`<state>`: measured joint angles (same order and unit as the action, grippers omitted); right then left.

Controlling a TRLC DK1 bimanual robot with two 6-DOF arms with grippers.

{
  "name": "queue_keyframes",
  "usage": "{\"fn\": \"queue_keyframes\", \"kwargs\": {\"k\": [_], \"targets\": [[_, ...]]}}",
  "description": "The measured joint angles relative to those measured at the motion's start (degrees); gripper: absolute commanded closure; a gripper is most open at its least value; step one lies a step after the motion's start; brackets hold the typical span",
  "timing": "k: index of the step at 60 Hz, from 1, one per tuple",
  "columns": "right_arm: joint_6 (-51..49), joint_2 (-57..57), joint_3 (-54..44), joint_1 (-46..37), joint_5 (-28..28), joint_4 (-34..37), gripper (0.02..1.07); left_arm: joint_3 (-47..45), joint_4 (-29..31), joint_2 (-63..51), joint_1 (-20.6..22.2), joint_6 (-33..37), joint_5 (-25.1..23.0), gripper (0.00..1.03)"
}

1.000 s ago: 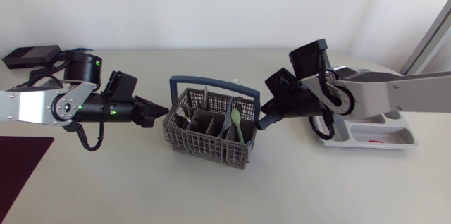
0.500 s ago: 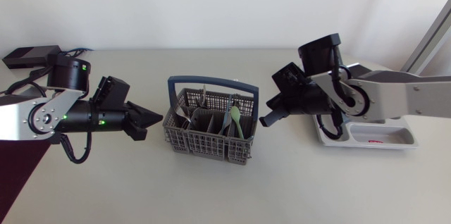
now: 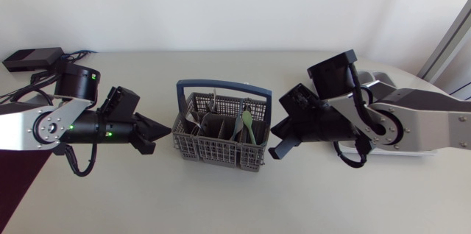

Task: Sort the cutlery from the basket into the organizer compartments.

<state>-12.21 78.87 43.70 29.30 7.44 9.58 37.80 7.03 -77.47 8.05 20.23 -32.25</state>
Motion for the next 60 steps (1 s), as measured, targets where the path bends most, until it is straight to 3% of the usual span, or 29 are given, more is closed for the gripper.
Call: {"fn": "queue_keyframes", "kwargs": {"k": [14, 37, 45, 60], "targets": [[0.2, 6.0, 2.6, -0.9, -1.0, -2.3, 1.02, 0.0, 0.0, -2.2, 1.6, 0.4, 0.7, 1.00], [0.2, 6.7, 5.9, -1.8, -1.5, -4.7, 1.01, 0.0, -0.1, -2.0, 2.2, 0.5, 2.1, 1.00], [0.1, 1.8, 3.8, -3.7, -1.5, -3.6, 0.78, -0.1, -0.3, 0.7, 1.6, 0.8, 3.1, 1.00], [-2.2, -10.3, -1.8, -5.4, 0.3, -2.4, 0.55, -1.7, -0.4, 13.0, 2.2, 0.9, 6.0, 0.97]]}}
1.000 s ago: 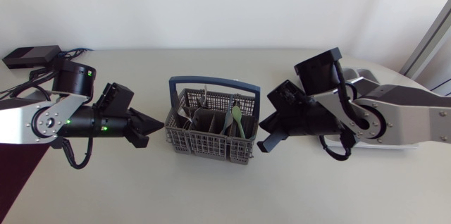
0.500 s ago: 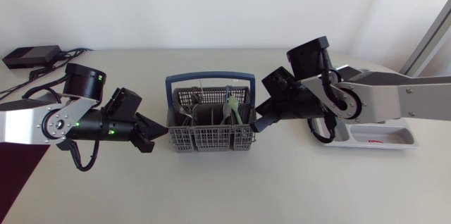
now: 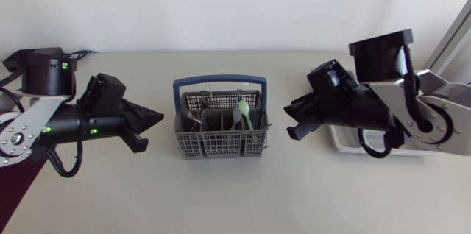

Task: Sort the cutlery from the basket into the organizer compartments.

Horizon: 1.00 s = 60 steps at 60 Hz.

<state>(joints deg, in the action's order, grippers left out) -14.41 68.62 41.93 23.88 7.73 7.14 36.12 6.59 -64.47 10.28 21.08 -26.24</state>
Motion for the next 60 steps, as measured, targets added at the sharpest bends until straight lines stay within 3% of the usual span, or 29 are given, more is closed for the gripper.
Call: {"fn": "queue_keyframes", "kwargs": {"k": [14, 26, 60], "targets": [[-3.9, -7.6, -8.0, 0.3, 4.1, -0.3, 0.51, -3.5, 0.0, 5.0, 5.2, 0.1, 4.3, 0.97], [-7.7, -10.3, -14.3, 4.9, 4.2, -7.1, 0.51, -6.5, -2.3, 7.2, 9.5, 0.5, 8.5, 0.97], [-11.4, -1.6, -16.1, 6.8, 2.3, -20.8, 0.52, -8.8, -7.2, 8.0, 14.0, 1.3, 13.3, 0.97]]}}
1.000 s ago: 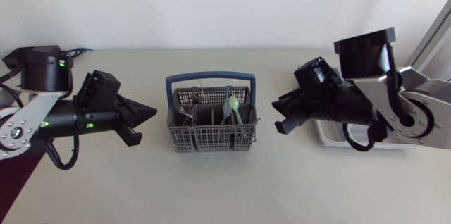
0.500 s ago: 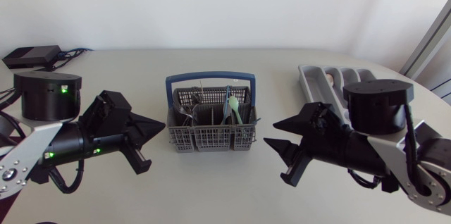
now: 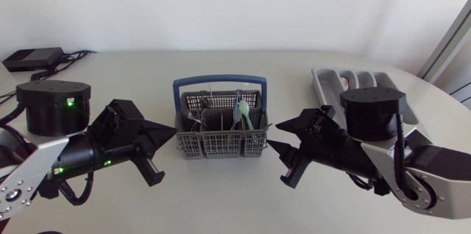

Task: Sort the cutlery from the basket into the organizer compartments.

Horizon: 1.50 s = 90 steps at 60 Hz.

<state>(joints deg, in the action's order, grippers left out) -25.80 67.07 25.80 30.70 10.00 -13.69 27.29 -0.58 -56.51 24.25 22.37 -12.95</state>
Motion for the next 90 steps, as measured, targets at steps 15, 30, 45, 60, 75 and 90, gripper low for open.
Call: {"fn": "queue_keyframes", "kwargs": {"k": [15, 30, 45, 60, 75, 90], "targets": [[-0.4, 2.8, 0.3, 0.0, -0.6, -1.6, 0.63, -0.2, -1.1, -0.2, 0.3, 0.0, 0.5, 0.97], [-0.4, 3.3, 2.4, 0.9, -1.3, -1.7, 0.63, -0.3, -1.9, -1.0, 1.2, 0.0, 1.3, 0.97], [-0.4, 6.4, 3.6, 2.6, -3.0, -2.9, 0.79, -0.3, -2.4, -1.3, 1.2, 0.0, 1.3, 0.97], [-0.4, 8.1, 4.7, 2.6, -3.4, -3.2, 0.93, -0.7, -3.2, -1.3, 1.2, 0.0, 1.3, 0.97], [-0.5, 8.4, 6.8, 2.6, -3.9, -3.2, 1.01, -1.4, -3.2, -1.3, 1.2, 0.0, 1.3, 0.97], [-0.5, 8.4, 7.4, 3.3, -4.3, -2.8, 1.01, -1.7, -3.2, -1.3, 1.2, 0.0, 1.4, 0.97]]}}
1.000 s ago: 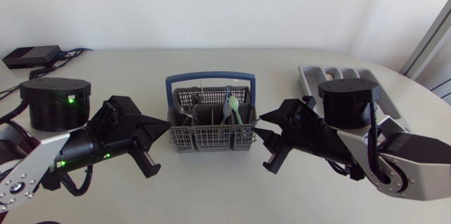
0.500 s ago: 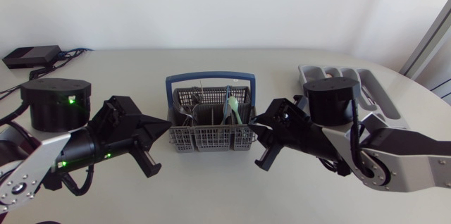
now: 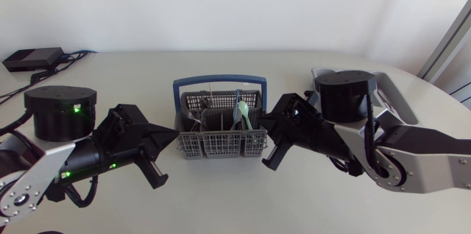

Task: Sort the cutlery from the basket into the organizer compartments.

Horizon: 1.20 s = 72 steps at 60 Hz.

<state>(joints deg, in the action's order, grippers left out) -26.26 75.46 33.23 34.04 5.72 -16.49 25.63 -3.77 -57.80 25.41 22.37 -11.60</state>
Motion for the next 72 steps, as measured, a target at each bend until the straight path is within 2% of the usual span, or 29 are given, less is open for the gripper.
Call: {"fn": "queue_keyframes", "kwargs": {"k": [2, 5, 7, 33, 45, 56, 60, 66, 72], "targets": [[0.0, 0.0, 0.0, 0.0, 0.0, 0.0, 0.98, -0.1, 0.0, 0.0, 0.0, 0.0, 0.0, 0.97], [0.0, 0.0, 0.0, 0.0, 0.0, 0.0, 0.82, -0.3, 0.0, 0.0, 0.0, 0.0, 0.0, 0.97], [0.0, 0.0, 0.0, 0.0, 0.0, 0.1, 0.78, -0.5, 0.0, 0.0, 0.0, 0.0, 0.1, 0.97], [-0.6, -1.3, -2.2, -0.4, 0.0, 0.0, 0.77, -0.6, 0.0, 0.1, 0.0, 0.0, 0.1, 0.97], [-0.8, -1.3, -3.0, -0.8, 0.0, -0.3, 0.79, -0.6, 0.0, 0.1, 0.0, 0.0, 0.1, 0.97], [-0.8, -1.3, -3.0, -1.2, 0.0, -0.3, 0.89, -0.7, -0.4, 0.1, 0.0, 0.0, 0.1, 0.97], [-0.8, -1.3, -3.0, -1.2, 0.0, -0.3, 0.89, -0.9, -0.5, 0.1, 0.2, 0.0, 0.1, 0.97], [-0.8, -1.3, -3.0, -1.2, 0.0, -0.4, 0.99, -1.1, -0.5, 0.1, 0.3, 0.0, 0.1, 0.97], [-1.0, -1.1, -3.0, -1.2, 0.0, -0.5, 1.01, -1.3, -0.4, 0.1, 0.3, 0.0, 0.1, 0.97]]}}
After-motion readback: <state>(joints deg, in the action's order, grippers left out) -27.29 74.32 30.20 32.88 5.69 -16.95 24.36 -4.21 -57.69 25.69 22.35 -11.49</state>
